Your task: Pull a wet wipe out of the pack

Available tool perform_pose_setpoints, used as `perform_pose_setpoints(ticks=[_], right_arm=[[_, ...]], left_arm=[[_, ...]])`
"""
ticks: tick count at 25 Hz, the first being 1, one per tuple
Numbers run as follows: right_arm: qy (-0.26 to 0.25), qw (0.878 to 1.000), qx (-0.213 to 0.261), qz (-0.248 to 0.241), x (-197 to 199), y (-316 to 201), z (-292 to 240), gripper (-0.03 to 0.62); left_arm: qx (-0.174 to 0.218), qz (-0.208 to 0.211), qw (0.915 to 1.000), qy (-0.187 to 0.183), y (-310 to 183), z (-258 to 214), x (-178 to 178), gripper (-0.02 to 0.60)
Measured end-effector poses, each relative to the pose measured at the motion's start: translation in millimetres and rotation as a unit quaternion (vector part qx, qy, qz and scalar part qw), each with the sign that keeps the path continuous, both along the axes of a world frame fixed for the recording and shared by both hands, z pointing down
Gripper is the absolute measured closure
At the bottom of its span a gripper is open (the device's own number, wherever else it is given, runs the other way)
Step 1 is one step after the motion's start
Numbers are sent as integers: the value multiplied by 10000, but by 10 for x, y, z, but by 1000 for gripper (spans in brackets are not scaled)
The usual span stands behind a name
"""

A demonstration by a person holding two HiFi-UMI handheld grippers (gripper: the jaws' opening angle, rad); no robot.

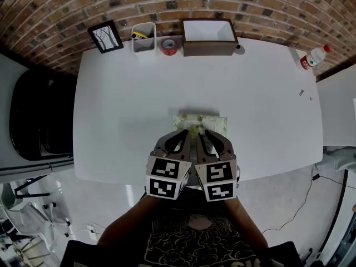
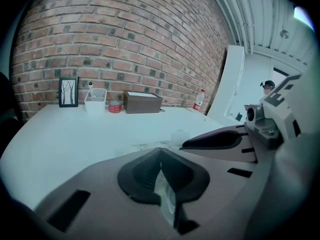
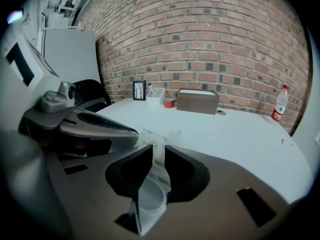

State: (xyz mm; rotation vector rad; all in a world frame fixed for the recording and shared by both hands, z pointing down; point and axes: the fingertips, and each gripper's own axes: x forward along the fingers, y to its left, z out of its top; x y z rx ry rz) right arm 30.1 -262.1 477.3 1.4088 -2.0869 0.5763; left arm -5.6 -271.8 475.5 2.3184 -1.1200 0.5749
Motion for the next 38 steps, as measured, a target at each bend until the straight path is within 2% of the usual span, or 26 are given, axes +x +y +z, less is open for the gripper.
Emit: perform_pose_setpoints(ticks=[2, 11, 16, 21, 38], right_arm=[[-28, 10000, -51, -37, -19, -7, 25, 514], [19, 9999, -121, -7, -12, -57, 86, 516], [-49, 9998, -178, 49, 1, -48, 128, 563], [-54, 9997, -189, 116, 16, -42, 113, 574], [-223, 9993, 215, 197, 20, -7, -213, 576]], left_arm=[[-10, -27, 10000, -10, -7, 12, -10, 569], [1, -75, 10000, -59, -14, 38, -43, 569], [16, -88, 9999, -56, -2, 50, -60, 569], [47, -42, 10000, -44, 11, 4, -39, 569], [249, -15, 9997, -57, 65, -195, -39, 569]])
